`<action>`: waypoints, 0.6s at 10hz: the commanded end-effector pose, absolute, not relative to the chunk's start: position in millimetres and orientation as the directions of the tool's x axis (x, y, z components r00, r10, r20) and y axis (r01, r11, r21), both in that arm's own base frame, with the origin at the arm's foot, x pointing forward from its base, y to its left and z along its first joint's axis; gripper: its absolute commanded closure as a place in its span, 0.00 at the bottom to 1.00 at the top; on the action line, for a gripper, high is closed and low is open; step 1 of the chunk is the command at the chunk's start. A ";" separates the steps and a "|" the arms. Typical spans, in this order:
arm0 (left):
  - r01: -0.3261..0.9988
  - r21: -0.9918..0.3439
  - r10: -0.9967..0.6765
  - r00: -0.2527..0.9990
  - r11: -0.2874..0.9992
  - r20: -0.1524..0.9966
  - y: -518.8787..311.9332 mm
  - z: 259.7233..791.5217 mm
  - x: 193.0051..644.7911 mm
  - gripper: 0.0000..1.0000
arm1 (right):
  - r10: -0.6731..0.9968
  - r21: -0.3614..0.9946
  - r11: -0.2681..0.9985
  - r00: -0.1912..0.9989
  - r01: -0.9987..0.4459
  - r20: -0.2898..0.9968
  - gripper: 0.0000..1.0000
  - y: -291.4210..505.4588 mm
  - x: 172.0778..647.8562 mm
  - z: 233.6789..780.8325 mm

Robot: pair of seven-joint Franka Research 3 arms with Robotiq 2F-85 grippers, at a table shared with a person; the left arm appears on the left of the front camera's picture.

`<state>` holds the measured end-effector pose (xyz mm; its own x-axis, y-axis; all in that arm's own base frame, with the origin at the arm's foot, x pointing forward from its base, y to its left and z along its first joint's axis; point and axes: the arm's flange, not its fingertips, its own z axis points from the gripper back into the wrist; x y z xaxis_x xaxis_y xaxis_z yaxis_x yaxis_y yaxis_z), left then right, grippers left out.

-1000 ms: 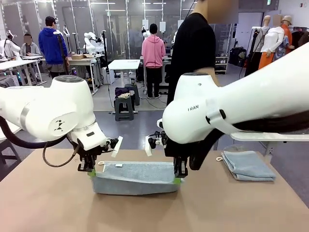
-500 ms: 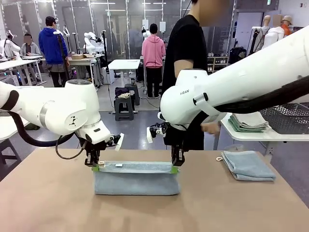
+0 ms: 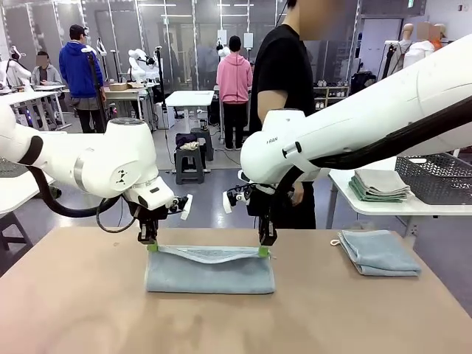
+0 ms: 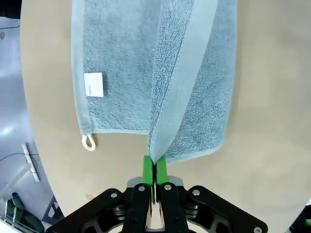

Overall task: Fold the towels and place them in the basket.
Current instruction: When a person lays out a Towel with hook on the table, fold it in half twice.

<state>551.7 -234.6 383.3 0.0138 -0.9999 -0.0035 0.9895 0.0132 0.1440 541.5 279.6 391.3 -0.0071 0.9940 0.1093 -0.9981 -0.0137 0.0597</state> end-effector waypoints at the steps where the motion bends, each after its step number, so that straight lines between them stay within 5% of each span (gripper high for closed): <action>1: 0.983 0.184 -1.000 0.014 0.009 -0.025 -243.1 377.2 572.8 0.96 | 0.995 0.046 -0.029 -0.024 -0.999 0.098 0.99 284.4 562.1 389.4; 6: 0.985 0.172 -1.000 0.020 0.019 -0.005 -241.5 377.1 574.6 0.96 | 0.994 0.041 -0.019 -0.015 -0.999 0.105 0.99 281.7 565.5 387.5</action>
<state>575.2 -243.9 377.4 0.0322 -0.9995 0.0002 0.9851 0.0317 0.1688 566.9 282.7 389.2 -0.0152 0.9940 0.1083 -0.9990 -0.0197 0.0412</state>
